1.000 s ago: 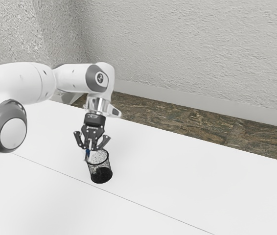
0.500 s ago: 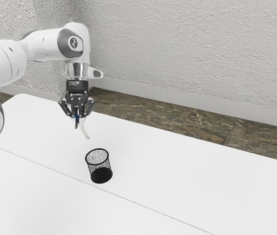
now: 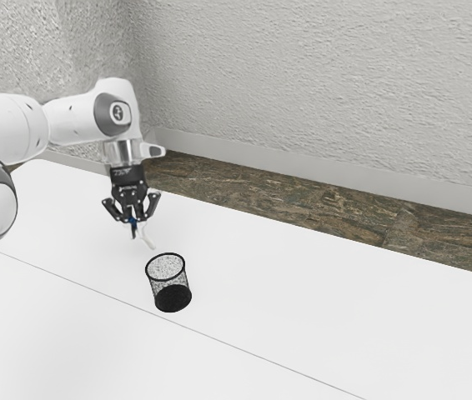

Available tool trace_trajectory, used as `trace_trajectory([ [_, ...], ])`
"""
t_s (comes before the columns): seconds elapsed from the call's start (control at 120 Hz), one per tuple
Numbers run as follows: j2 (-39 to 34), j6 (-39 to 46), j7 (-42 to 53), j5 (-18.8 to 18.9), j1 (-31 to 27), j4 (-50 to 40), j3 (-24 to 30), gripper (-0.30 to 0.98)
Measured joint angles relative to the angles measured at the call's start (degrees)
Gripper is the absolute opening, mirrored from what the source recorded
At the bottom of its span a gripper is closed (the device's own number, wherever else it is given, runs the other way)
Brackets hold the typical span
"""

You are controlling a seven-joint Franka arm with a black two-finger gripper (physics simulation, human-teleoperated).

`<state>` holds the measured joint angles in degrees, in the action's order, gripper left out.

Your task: Take the marker out of the pen holder and place it to the left of the pen holder.

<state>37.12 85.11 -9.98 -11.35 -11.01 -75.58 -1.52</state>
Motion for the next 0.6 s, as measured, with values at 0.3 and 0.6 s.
trace_trajectory([
  [0.3, 0.07, 1.28, 2.34, -1.18, -1.77, -6.88, -0.02, 0.02],
  [0.6, -27.27, 5.48, 4.09, 0.38, 3.77, -20.52, 0.07, 0.40],
])
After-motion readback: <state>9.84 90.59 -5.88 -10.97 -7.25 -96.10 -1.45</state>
